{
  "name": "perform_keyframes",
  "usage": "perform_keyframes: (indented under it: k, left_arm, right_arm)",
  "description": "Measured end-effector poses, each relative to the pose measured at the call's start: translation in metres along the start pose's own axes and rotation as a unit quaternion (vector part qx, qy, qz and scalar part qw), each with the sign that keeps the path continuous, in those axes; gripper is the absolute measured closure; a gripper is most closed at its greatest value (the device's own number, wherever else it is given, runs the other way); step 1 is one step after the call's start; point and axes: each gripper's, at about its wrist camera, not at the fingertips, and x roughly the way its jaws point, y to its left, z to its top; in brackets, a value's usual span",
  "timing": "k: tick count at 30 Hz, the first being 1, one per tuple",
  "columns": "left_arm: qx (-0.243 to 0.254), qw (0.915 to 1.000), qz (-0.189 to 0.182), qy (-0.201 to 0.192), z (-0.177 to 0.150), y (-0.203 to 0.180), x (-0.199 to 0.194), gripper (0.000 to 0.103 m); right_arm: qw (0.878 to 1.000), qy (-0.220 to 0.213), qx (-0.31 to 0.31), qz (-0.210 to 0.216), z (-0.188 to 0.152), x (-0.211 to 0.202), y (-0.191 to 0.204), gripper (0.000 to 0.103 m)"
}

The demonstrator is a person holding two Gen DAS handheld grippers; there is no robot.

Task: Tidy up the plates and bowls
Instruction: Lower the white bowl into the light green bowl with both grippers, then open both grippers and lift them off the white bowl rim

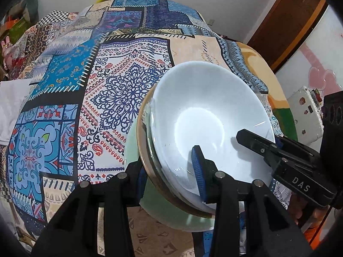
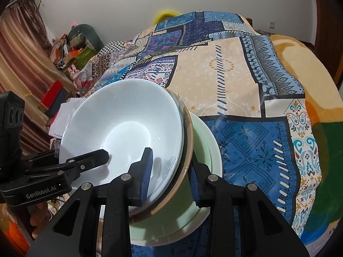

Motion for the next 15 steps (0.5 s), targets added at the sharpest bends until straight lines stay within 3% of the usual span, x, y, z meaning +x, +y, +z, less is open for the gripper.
perform_keyframes:
  k: [4,8,15]
  left_arm:
    - [-0.006,0.9999,-0.008,0.002,0.002,0.003,0.001,0.063]
    - [0.01,0.9994,0.018,-0.026,0.0,-0.002,-0.012,0.059]
    - [0.018,0.9969,0.023,-0.073,-0.004,-0.011,-0.057,0.054]
  right_arm:
    - [1.0,0.0,-0.001,0.002,0.001,-0.001,0.001,0.071]
    - [1.0,-0.01,-0.011,-0.013,0.001,-0.011,0.006,0.065]
    - [0.998,-0.05,-0.026,-0.018,0.004,-0.051,0.016,0.062]
